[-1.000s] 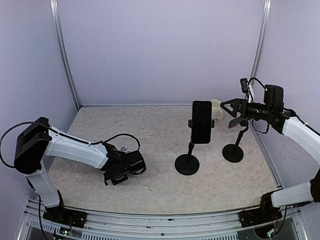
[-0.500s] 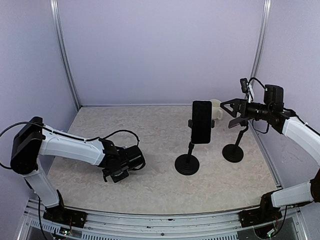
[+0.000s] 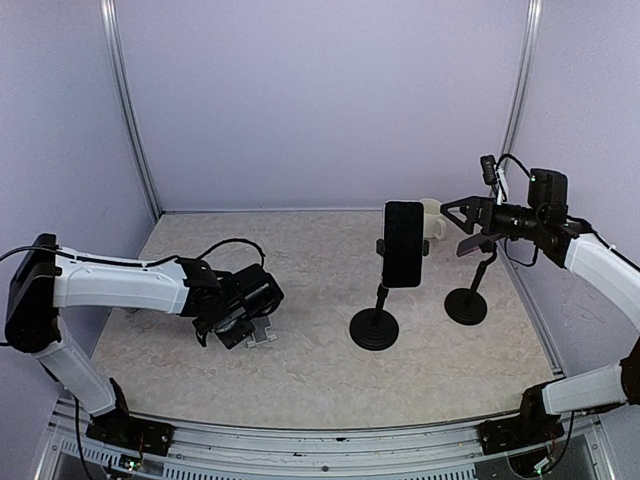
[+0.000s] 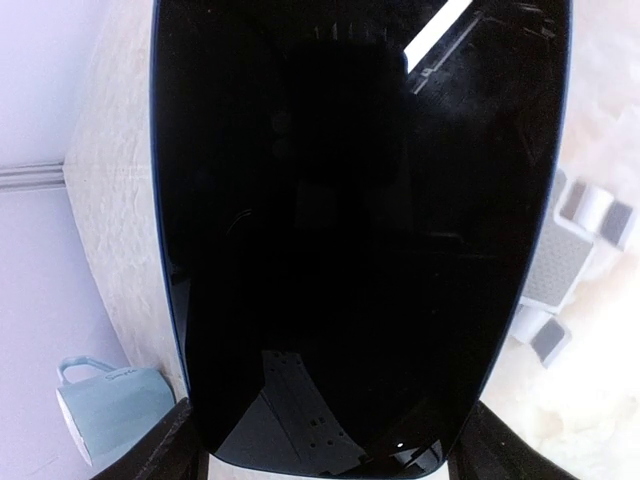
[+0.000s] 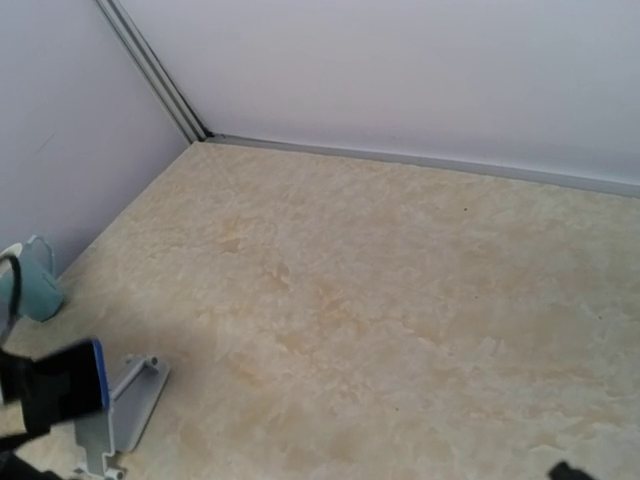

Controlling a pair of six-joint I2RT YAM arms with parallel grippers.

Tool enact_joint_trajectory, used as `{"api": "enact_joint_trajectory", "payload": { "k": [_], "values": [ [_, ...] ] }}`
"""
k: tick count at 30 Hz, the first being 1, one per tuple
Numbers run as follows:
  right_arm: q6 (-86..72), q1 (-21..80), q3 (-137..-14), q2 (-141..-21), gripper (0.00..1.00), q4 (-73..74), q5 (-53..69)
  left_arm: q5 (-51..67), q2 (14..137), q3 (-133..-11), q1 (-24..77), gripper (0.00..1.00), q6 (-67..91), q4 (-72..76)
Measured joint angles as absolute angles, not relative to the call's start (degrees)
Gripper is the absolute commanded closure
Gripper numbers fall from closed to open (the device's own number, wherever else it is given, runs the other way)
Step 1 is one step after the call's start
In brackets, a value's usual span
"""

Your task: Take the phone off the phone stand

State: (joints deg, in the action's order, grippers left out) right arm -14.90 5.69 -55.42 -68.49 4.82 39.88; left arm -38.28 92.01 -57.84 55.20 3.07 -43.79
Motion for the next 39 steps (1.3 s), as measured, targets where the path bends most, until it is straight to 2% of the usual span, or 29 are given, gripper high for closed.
{"api": "enact_joint_trajectory", "payload": {
  "k": [10, 23, 31, 39],
  "values": [
    [-14.9, 5.7, -55.4, -68.5, 0.00, 4.8, 39.9, -28.1, 85.5, -64.0, 44.4, 0.60, 4.3, -42.1],
    [-15.1, 5.7, -55.4, -68.5, 0.00, 4.8, 40.2, -8.2, 84.9, -65.0, 24.6, 0.61, 8.0, -40.3],
    [-15.2, 5.7, -55.4, -68.5, 0.00, 4.6, 40.4, -0.5, 89.9, -64.8, 15.9, 0.61, 9.1, -38.5],
    [-15.5, 5.7, -54.1, -68.5, 0.00, 3.9, 40.7, 1.5, 96.9, -63.7, 14.3, 0.60, 9.7, -37.0]
  ]
}}
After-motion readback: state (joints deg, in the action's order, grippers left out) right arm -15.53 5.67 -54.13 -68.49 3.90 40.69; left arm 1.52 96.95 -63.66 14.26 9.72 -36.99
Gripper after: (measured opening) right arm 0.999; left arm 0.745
